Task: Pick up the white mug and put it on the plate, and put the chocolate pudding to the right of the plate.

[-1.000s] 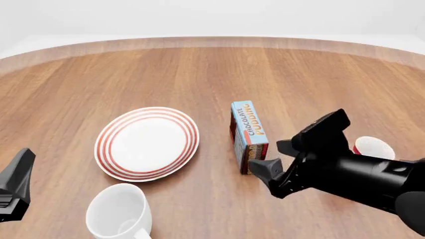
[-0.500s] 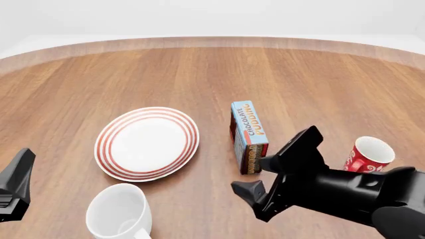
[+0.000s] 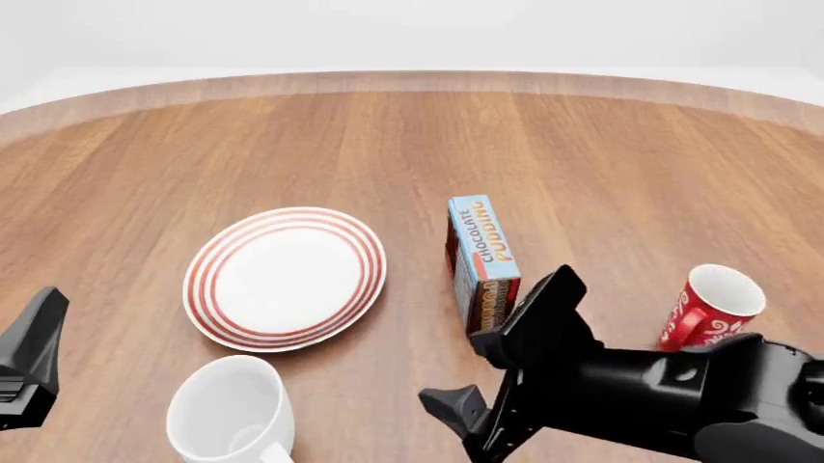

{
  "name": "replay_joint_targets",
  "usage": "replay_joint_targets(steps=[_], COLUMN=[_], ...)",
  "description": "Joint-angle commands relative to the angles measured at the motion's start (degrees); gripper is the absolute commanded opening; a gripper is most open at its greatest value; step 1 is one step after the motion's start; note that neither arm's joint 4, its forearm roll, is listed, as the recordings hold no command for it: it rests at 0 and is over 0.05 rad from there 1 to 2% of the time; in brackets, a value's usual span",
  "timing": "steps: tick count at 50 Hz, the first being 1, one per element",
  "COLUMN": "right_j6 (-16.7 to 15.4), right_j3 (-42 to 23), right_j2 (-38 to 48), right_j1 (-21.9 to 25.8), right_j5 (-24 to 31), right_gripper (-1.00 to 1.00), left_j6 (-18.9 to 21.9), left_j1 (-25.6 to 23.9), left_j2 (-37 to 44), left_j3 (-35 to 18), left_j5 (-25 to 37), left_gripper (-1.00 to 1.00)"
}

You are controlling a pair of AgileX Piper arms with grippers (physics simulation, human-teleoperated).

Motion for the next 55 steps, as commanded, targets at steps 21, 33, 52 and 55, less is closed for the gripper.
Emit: replay_joint_targets(steps=[21,33,52,55], right_j6=[0.2,0.4,0.1,0.2], right_j3=[-5.2,-7.0,-8.6,-8.8], right_j2=[6.9,9.6,12.8,13.4], right_j1=[7.9,10.1,12.6,13.0], right_j5=[2.3,1.9,1.9,1.8], right_gripper=[1.00,1.00,1.00,1.00], left_j6=[0.0,0.0,0.0,0.0], left_j1=[0.0,0.0,0.0,0.0], left_j2=[0.0,0.0,0.0,0.0], left_j3=[0.0,0.0,0.0,0.0], left_j5=[0.0,0.0,0.0,0.0], left_gripper=[1.00,1.00,1.00,1.00])
